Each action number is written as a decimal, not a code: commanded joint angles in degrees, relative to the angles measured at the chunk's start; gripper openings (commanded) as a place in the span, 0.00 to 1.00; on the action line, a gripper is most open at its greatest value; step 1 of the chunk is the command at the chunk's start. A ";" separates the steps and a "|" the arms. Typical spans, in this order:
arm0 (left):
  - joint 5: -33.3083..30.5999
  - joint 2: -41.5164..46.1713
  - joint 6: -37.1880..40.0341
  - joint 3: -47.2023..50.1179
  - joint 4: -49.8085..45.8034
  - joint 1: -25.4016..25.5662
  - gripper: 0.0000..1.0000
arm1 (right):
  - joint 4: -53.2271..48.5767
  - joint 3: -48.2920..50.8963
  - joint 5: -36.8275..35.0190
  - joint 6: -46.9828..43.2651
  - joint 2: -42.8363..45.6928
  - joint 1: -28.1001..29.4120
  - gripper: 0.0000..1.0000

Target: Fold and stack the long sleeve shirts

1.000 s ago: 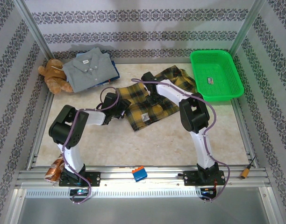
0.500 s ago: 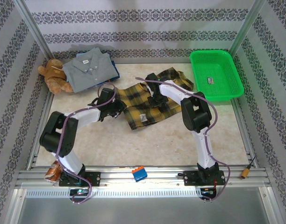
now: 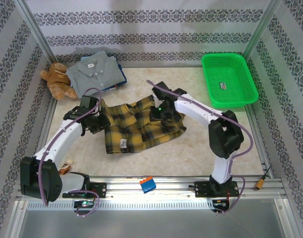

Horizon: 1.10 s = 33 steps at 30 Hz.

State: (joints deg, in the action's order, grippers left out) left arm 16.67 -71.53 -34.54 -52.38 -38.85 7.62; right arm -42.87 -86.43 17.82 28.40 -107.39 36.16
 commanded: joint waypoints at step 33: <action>1.35 -0.39 15.95 -24.23 -23.68 -2.92 0.12 | 2.54 -39.69 14.93 21.80 -38.69 16.22 0.00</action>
State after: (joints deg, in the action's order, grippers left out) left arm 16.47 -70.87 -20.97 -74.43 -61.39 5.50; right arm -38.70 -122.19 30.63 47.83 -143.35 51.53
